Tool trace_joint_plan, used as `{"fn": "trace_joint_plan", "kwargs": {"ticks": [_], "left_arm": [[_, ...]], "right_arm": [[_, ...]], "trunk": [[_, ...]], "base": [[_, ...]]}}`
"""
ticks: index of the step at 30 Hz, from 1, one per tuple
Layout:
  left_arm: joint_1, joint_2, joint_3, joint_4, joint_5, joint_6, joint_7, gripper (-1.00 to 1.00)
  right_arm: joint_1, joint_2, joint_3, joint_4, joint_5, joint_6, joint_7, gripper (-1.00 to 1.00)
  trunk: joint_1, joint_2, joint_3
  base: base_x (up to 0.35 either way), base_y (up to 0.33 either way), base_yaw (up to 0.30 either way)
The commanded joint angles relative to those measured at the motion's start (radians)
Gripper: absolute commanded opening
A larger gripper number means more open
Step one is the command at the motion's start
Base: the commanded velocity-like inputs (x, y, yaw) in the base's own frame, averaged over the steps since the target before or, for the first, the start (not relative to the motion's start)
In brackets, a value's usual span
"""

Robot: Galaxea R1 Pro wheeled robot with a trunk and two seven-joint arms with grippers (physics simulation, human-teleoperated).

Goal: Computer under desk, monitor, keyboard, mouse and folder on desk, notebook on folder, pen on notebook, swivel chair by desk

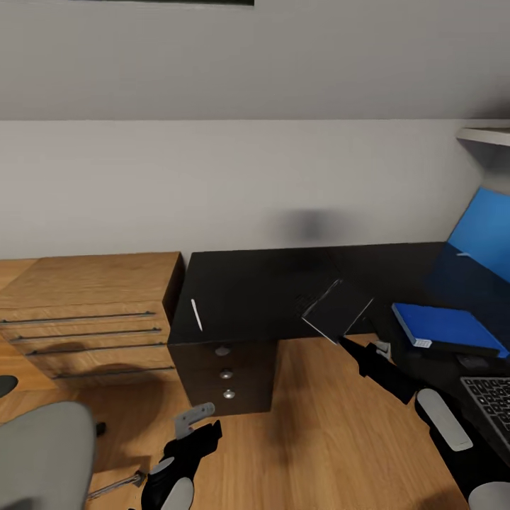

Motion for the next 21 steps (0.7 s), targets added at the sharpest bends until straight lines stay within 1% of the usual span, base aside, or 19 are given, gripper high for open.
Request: {"fn": "trace_joint_plan", "kwargs": {"ticks": [1,7,13,15,17,18,20,21], "left_arm": [[-0.001,0.000,-0.003,-0.001,0.006,0.003,0.008,1.00],[-0.001,0.001,-0.013,-0.001,0.006,0.002,0.011,1.00],[-0.001,0.001,-0.015,-0.001,0.007,0.002,0.012,1.00],[-0.001,0.001,-0.015,0.001,0.006,0.002,0.012,1.00],[-0.001,0.000,-0.016,0.008,0.006,0.002,0.011,1.00],[-0.001,0.000,-0.016,0.011,0.006,0.002,0.011,1.00],[-0.001,-0.001,-0.017,0.016,0.006,0.002,0.011,1.00],[-0.001,-0.001,-0.020,0.018,0.006,0.002,0.011,1.00]], "right_arm": [[-0.001,-0.001,-0.002,0.000,-0.007,0.008,0.001,-1.00],[-0.001,-0.003,-0.004,0.000,-0.007,0.009,0.015,-1.00],[-0.001,-0.005,-0.006,-0.001,-0.006,0.012,0.020,-1.00],[-0.001,-0.011,-0.010,-0.001,-0.003,0.010,0.017,-1.00],[-0.001,-0.023,-0.030,-0.001,0.000,0.006,-0.003,-1.00],[-0.001,-0.024,-0.037,-0.001,0.000,0.005,-0.012,-1.00],[-0.001,-0.027,-0.063,-0.001,0.000,0.004,-0.042,-1.00],[-0.001,-0.028,-0.086,0.000,-0.002,0.004,-0.067,-1.00]], "trunk": [[0.000,-0.001,-0.001],[0.000,-0.001,-0.001],[0.000,-0.001,-0.001],[0.000,-0.001,-0.001],[0.000,-0.001,-0.001],[0.000,-0.001,-0.001],[0.000,-0.001,-0.001],[0.000,-0.001,-0.001]], "base": [[0.000,0.000,-0.273],[0.000,0.000,-0.253],[0.000,0.000,-0.048],[0.000,0.000,-0.009],[0.000,0.000,-0.004],[0.000,0.000,-0.002],[0.000,0.000,-0.001],[0.000,0.000,0.000]]}}
